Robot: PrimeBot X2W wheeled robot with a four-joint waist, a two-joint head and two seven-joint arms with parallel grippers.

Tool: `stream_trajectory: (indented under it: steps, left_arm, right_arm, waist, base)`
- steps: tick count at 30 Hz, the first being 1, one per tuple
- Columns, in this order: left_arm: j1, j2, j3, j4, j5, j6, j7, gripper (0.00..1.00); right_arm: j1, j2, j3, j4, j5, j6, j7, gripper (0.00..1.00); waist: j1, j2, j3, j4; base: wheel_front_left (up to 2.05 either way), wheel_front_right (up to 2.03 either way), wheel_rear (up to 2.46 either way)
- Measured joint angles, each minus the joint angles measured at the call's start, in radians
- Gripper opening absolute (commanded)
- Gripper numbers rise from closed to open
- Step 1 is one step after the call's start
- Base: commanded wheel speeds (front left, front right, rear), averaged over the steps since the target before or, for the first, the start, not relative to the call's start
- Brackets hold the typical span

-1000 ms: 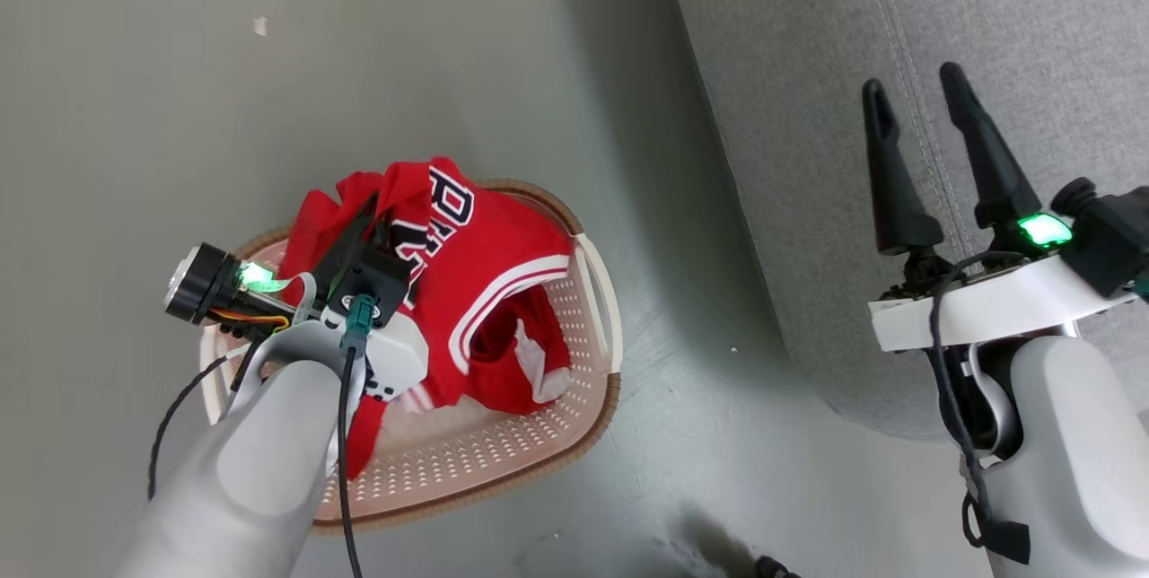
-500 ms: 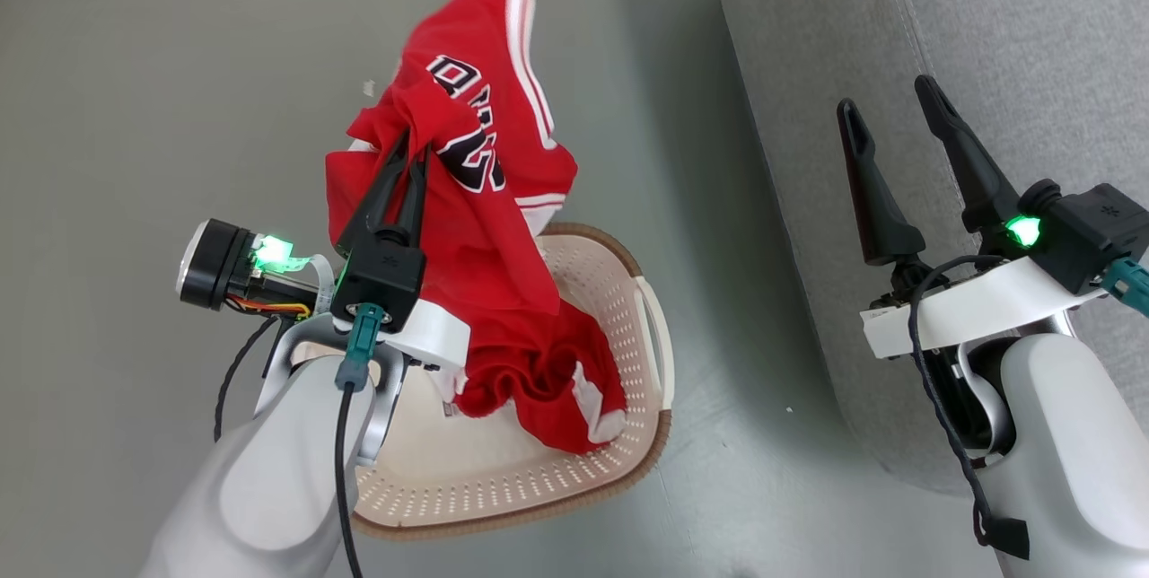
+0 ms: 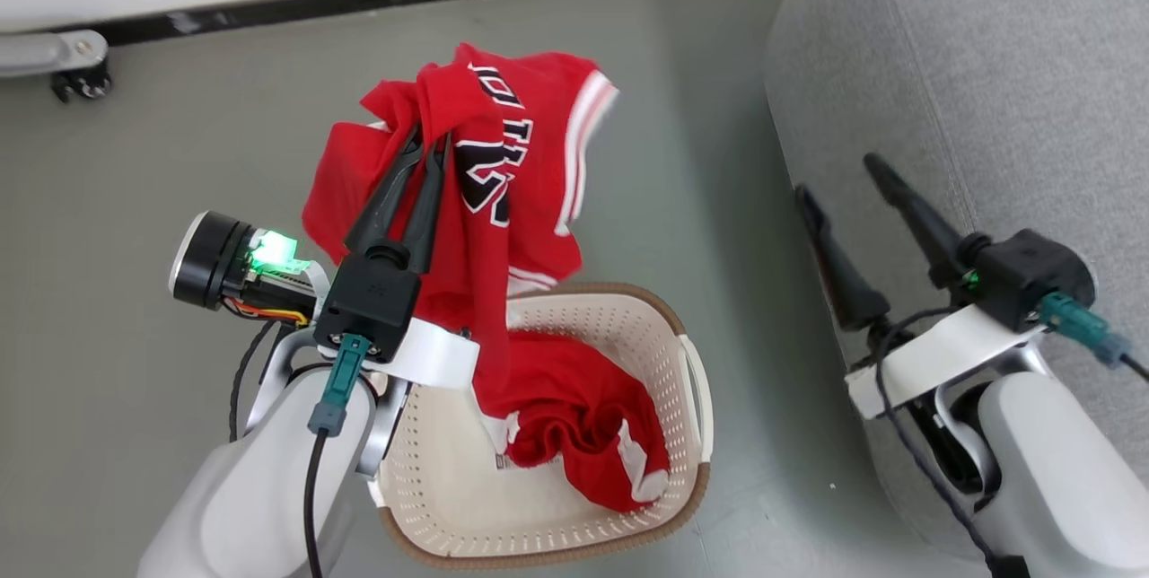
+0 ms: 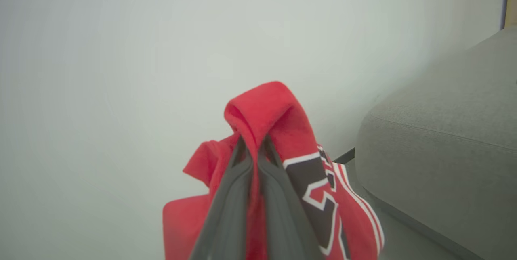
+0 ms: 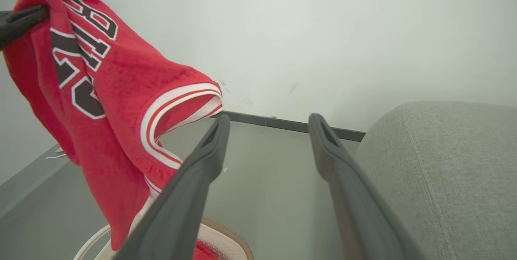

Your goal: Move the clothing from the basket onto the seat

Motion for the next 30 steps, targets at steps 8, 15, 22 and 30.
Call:
stream_trajectory:
  steps: [8,15,22,30]
  left_arm:
    - [0.000,0.019,-0.013,-0.065,-0.005,-0.042,0.000,0.00]
    - [0.000,0.017,-0.034,-0.089,-0.016,-0.076,-0.004,0.00]
    - [0.000,0.011,-0.048,-0.097,-0.026,-0.102,-0.004,0.00]
    - [0.000,-0.007,-0.076,-0.101,-0.036,-0.124,-0.004,0.00]
  right_arm:
    - [0.001,-0.076,0.189,0.055,0.036,0.000,0.000,1.00]
    - [0.024,-0.101,0.364,0.086,0.126,0.000,0.024,1.00]
    - [0.036,-0.114,0.437,0.112,0.242,0.000,0.037,1.00]
    - [0.035,-0.111,0.618,0.122,0.414,0.000,0.049,1.00]
  waist:
    - [0.0000,0.0000,-0.086,0.034]
    - [0.0000,0.0000,-0.160,0.056]
    - [0.0000,0.0000,-0.228,0.074]
    - [-0.0001,0.0000,-0.299,0.095]
  base:
    - [0.00,0.00,0.00]
    - [0.00,0.00,0.00]
    - [0.00,0.00,0.00]
    - [0.00,0.00,0.00]
